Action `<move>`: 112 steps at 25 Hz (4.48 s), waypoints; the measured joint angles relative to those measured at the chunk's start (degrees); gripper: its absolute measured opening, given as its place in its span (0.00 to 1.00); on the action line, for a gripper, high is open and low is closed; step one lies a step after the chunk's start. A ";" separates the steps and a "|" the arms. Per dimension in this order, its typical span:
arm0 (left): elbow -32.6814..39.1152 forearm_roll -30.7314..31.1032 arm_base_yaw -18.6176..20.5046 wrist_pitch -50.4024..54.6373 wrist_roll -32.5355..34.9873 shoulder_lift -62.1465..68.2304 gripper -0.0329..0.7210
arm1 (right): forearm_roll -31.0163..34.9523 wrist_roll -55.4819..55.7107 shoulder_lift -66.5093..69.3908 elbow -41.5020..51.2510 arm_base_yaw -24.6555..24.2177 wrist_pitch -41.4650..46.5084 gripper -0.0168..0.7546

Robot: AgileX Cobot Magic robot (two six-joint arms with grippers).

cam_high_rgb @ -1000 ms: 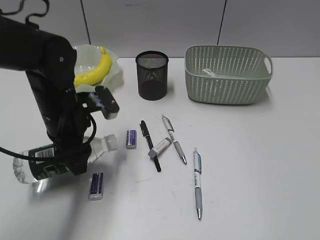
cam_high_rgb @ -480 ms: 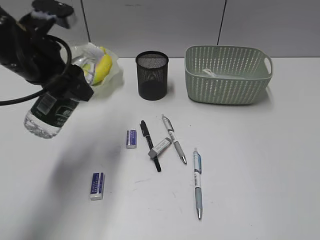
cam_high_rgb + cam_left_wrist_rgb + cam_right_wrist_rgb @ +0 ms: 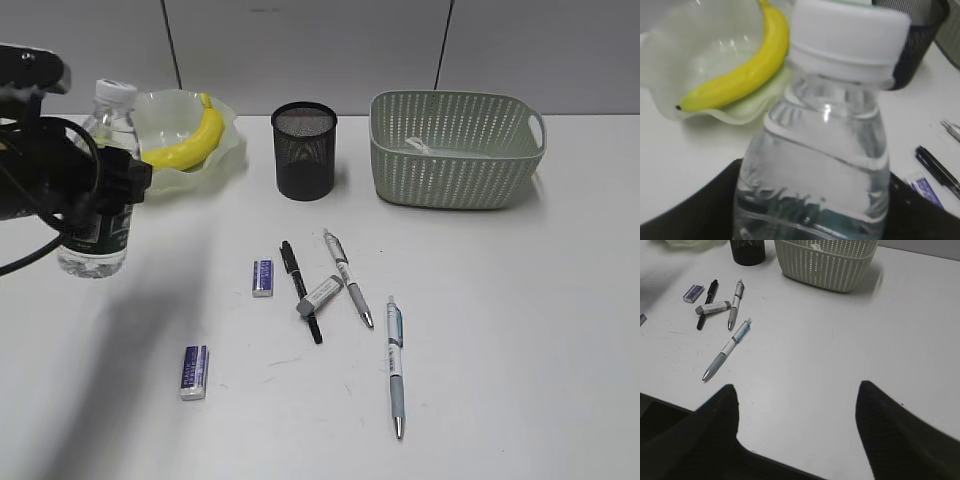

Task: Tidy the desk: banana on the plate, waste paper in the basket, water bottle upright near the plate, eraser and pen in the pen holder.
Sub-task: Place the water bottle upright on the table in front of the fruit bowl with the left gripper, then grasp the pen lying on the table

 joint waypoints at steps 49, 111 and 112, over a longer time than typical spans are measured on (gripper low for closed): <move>4.64 31.52 2.07 -54.78 -35.79 27.72 0.79 | -0.16 0.00 0.00 0.00 0.00 0.01 0.76; 5.26 28.04 2.07 78.52 -24.82 -85.71 0.70 | -0.16 0.07 0.00 0.00 0.00 -0.04 0.76; 5.37 27.98 2.07 77.51 -24.31 -85.71 0.70 | -0.16 0.07 0.00 0.00 0.00 -0.04 0.76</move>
